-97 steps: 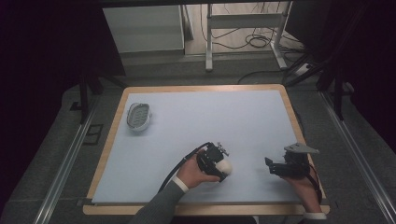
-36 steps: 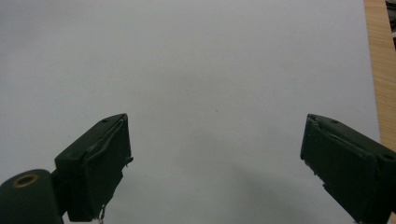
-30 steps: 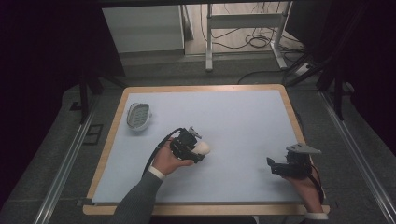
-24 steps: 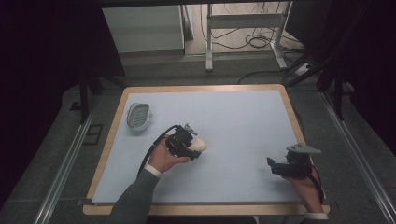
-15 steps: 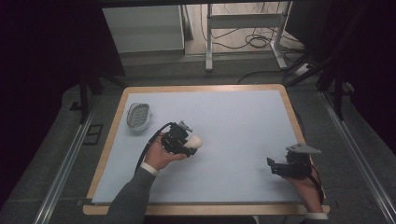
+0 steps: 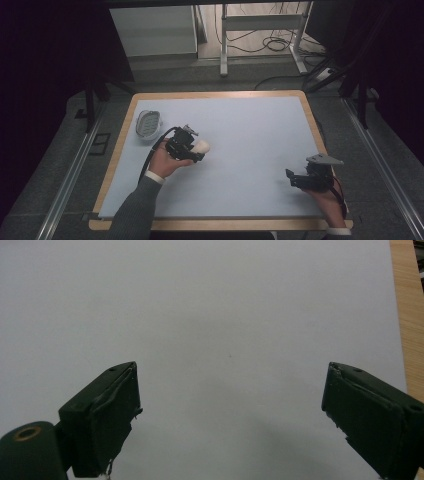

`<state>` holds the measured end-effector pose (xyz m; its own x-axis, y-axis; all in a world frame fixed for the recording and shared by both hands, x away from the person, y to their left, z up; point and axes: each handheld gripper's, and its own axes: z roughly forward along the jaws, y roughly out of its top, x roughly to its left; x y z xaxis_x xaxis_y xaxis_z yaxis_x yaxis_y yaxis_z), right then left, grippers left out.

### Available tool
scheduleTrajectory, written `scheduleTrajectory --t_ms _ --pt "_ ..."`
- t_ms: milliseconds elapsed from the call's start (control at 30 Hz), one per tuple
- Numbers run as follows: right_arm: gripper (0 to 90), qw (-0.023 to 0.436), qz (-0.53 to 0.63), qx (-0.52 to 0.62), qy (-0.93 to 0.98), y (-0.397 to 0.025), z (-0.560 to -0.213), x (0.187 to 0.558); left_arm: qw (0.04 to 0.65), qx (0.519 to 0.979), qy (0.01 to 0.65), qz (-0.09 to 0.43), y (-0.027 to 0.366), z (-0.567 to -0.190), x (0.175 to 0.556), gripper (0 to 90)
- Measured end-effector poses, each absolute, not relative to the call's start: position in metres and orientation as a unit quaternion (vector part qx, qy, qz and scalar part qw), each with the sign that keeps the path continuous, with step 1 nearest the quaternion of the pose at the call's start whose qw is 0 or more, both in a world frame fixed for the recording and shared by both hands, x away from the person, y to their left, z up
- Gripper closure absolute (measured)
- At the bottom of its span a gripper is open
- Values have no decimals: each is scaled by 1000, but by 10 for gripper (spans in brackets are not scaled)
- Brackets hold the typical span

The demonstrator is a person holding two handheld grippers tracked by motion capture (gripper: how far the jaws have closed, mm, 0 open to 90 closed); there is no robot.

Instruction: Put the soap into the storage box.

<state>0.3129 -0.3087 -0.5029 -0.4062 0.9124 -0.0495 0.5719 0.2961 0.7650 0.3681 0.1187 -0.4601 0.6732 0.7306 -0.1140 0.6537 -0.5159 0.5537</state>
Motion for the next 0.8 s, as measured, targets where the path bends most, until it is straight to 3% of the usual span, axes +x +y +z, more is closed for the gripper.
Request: scheduleTrajectory --t_ms 800 --pt "84 247 341 485 766 -309 -504 313 297 849 431 73 150 -452 380 497"
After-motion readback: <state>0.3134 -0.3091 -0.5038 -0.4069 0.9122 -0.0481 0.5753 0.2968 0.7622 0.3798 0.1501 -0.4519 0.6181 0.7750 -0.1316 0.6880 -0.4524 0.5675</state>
